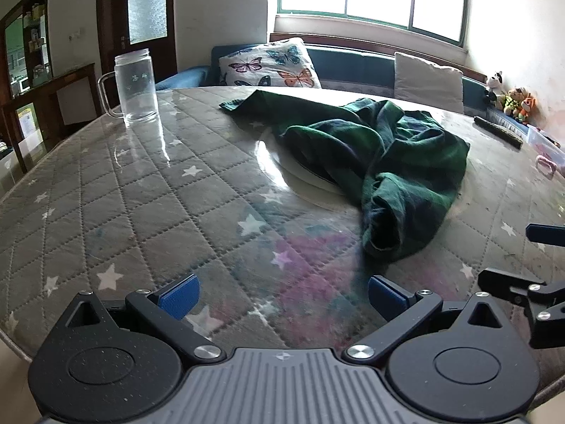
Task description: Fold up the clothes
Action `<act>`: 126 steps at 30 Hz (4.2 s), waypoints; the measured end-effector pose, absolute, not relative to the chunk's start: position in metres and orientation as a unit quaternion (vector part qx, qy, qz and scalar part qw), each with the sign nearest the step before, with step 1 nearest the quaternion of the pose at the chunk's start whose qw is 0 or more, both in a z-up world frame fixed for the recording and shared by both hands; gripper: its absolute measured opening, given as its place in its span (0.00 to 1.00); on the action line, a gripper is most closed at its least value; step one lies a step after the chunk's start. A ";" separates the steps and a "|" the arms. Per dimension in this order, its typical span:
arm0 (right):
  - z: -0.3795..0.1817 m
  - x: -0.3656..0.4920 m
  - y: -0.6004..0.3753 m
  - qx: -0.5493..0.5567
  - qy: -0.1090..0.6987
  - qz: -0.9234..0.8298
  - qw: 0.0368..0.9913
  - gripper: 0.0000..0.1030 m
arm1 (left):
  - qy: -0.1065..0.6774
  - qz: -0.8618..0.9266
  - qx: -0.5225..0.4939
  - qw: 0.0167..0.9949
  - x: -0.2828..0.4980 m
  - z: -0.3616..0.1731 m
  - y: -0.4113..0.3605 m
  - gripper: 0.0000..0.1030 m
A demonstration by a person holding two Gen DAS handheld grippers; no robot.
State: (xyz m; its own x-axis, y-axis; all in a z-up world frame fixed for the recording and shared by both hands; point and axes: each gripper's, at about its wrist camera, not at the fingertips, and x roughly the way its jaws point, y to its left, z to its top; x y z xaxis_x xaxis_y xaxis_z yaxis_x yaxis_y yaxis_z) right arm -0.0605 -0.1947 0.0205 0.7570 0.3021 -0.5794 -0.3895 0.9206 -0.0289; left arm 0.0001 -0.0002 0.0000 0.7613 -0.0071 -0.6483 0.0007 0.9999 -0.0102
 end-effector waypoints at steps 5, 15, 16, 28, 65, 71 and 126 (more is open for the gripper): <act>0.019 -0.064 -0.193 -0.072 0.292 0.191 0.935 1.00 | 0.351 -0.011 0.001 0.936 0.002 -0.002 -0.009 1.00; 0.016 -0.061 -0.189 -0.066 0.318 0.199 0.925 1.00 | 0.362 -0.029 0.012 0.932 0.006 -0.006 -0.024 1.00; 0.015 -0.060 -0.189 -0.065 0.320 0.199 0.924 1.00 | 0.362 -0.031 0.013 0.932 0.006 -0.005 -0.025 1.00; 0.017 -0.062 -0.191 -0.066 0.321 0.202 0.923 1.00 | 0.362 -0.040 0.024 0.931 0.006 -0.005 -0.031 1.00; 0.020 -0.047 -0.182 -0.076 0.325 0.209 0.919 1.00 | 0.373 -0.044 0.038 0.926 0.025 -0.006 -0.036 1.00; 0.022 -0.042 -0.181 -0.077 0.324 0.212 0.919 1.00 | 0.371 -0.043 0.036 0.927 0.031 -0.003 -0.034 1.00; 0.016 0.234 -0.213 0.079 0.382 0.179 0.903 0.05 | 0.351 -0.030 0.029 0.936 0.159 0.025 0.003 1.00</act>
